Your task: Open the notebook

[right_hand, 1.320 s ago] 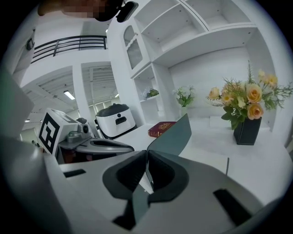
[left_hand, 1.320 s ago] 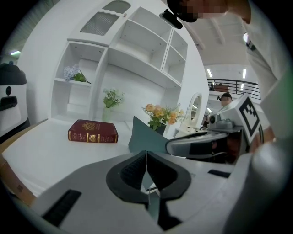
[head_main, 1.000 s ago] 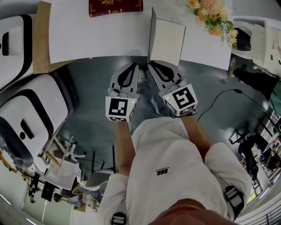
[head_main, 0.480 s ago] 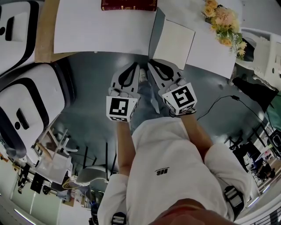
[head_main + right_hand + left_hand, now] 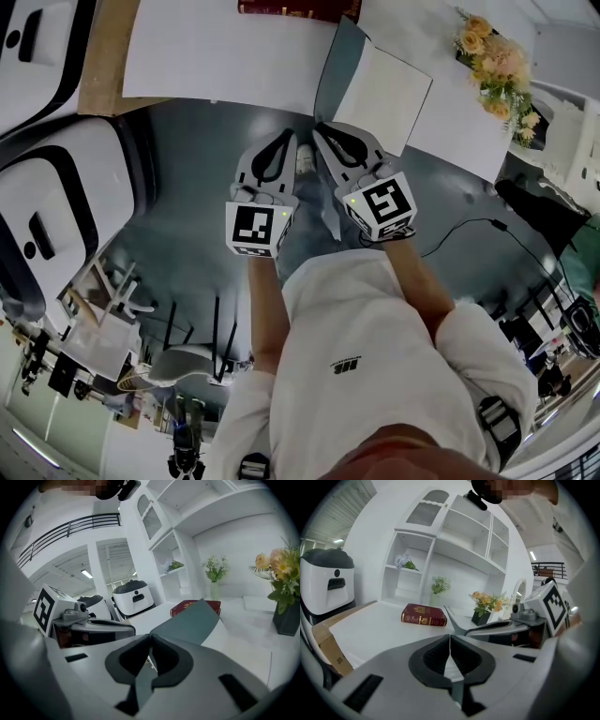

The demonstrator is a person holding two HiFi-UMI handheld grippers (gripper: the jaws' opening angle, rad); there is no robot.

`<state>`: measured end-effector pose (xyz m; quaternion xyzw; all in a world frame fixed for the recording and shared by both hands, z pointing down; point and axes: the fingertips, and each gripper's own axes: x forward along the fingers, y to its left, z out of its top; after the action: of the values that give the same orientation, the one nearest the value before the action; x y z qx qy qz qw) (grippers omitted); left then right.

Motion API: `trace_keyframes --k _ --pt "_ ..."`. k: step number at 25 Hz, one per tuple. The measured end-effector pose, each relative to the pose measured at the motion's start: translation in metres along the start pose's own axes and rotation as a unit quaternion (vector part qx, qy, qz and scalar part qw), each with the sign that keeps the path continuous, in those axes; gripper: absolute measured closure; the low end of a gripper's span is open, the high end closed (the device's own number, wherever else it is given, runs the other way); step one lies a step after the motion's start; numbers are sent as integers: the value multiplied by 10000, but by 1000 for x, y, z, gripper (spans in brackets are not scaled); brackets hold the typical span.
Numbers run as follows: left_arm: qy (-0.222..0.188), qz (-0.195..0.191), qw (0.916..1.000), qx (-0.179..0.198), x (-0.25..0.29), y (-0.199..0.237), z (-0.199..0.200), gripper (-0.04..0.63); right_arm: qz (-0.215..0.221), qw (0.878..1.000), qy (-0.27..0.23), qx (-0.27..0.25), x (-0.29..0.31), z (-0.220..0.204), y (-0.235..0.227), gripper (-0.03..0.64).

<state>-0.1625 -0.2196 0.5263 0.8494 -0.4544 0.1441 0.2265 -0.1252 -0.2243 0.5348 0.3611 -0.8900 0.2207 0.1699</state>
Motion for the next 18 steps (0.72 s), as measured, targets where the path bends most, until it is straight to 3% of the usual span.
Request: trace_keyframes --k 18 --pt "-2 381 9990 -248 4 44 -14 595 322 9987 385 -110 46 -15 8 604"
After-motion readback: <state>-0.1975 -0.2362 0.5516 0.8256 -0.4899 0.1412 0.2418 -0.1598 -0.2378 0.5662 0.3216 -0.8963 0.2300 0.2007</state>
